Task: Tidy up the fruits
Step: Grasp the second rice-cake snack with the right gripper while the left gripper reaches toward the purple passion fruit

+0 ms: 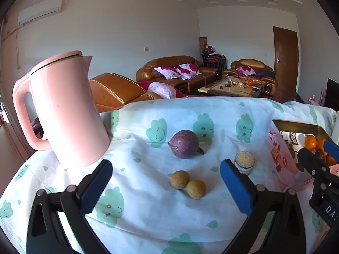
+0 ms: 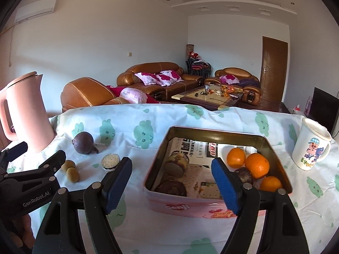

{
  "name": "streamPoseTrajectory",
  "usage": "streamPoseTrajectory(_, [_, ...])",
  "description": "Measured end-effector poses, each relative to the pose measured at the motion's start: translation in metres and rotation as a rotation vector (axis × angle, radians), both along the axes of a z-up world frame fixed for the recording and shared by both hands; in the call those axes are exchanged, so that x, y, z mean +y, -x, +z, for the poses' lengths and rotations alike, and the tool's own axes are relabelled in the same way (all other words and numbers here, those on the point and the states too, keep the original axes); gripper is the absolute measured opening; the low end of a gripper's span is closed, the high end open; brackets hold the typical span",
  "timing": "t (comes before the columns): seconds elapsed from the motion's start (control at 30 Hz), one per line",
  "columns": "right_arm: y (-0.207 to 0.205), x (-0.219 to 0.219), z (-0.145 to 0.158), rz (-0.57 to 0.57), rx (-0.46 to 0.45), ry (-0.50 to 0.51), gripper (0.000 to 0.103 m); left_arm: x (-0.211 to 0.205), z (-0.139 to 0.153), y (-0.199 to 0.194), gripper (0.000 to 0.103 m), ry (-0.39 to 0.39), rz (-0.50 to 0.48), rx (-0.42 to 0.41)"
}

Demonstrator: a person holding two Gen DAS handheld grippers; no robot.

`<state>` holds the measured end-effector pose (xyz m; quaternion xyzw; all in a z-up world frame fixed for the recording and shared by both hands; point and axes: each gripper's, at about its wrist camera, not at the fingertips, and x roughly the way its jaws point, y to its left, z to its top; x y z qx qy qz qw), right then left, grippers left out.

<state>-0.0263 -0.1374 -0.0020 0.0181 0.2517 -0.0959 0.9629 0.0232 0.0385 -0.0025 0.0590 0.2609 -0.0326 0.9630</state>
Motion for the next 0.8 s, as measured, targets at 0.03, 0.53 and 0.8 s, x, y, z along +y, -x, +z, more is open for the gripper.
streamPoseTrajectory(0.03, [-0.002,0.005,0.0,0.009,0.006,0.0,0.079,0.004,0.0,-0.001,0.103,-0.002,0.003,0.001])
streamPoseTrajectory(0.53, [-0.035,0.055,-0.011,0.187,0.093,0.005,0.065,0.088,0.0,-0.035,0.103,0.031,0.257,0.082])
streamPoseTrajectory(0.8, [-0.095,0.068,-0.027,0.206,0.233,0.038,0.064,0.082,-0.005,-0.044,0.103,-0.021,0.241,0.107])
